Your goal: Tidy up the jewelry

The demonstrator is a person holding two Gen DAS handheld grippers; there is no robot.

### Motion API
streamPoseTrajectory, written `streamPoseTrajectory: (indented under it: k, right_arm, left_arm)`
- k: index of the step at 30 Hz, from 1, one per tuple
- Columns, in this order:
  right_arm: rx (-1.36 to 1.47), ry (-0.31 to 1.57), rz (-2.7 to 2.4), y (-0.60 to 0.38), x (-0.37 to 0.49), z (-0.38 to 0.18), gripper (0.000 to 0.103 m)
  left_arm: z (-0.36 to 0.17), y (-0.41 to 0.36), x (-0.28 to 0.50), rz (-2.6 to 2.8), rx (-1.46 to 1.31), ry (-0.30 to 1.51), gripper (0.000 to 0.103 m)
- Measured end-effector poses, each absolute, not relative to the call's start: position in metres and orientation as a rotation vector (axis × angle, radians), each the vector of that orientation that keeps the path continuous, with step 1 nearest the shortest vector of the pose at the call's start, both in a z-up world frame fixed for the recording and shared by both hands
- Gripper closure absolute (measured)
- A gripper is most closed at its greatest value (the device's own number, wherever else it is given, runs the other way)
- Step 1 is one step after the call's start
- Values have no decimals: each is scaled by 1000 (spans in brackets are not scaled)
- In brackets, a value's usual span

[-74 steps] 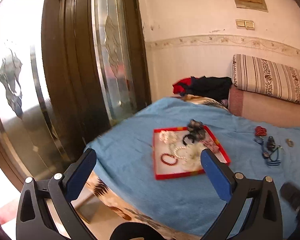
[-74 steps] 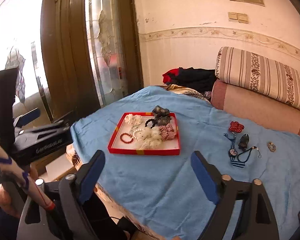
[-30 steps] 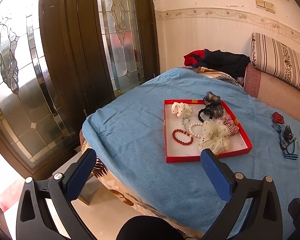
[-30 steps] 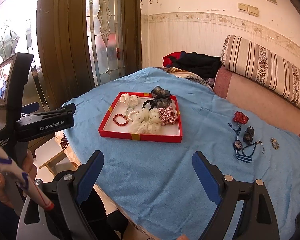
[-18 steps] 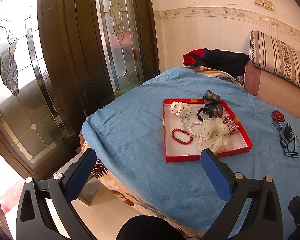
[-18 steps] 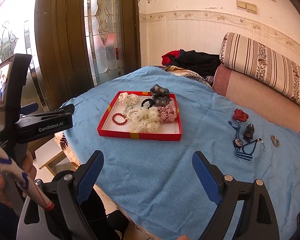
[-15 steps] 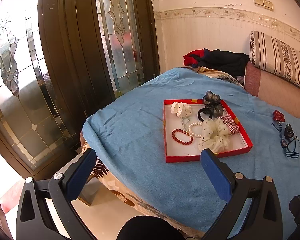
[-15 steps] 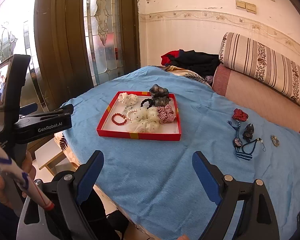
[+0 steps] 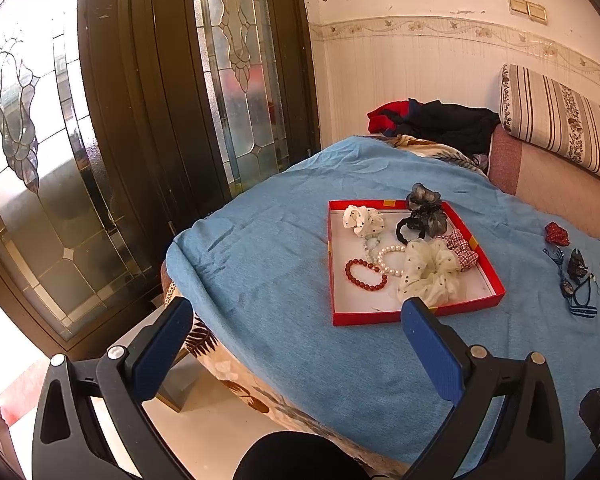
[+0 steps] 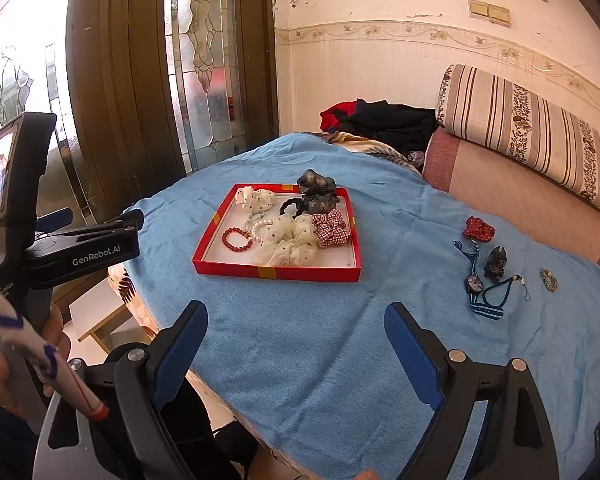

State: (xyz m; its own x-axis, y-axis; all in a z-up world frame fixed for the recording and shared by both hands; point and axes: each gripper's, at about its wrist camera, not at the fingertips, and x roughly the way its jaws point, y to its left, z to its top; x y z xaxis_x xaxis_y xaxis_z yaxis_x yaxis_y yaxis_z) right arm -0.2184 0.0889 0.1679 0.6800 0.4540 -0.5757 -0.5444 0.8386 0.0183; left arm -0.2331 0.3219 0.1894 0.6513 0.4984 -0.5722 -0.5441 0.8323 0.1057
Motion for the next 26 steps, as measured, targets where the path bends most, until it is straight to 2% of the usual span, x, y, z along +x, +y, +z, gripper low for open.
streamPoseTrajectory:
  k: [26]
  right_arm:
    - [-111,601,559,79,-214,170,10]
  left_arm:
    - [197,317,-231,598,-58,606,0]
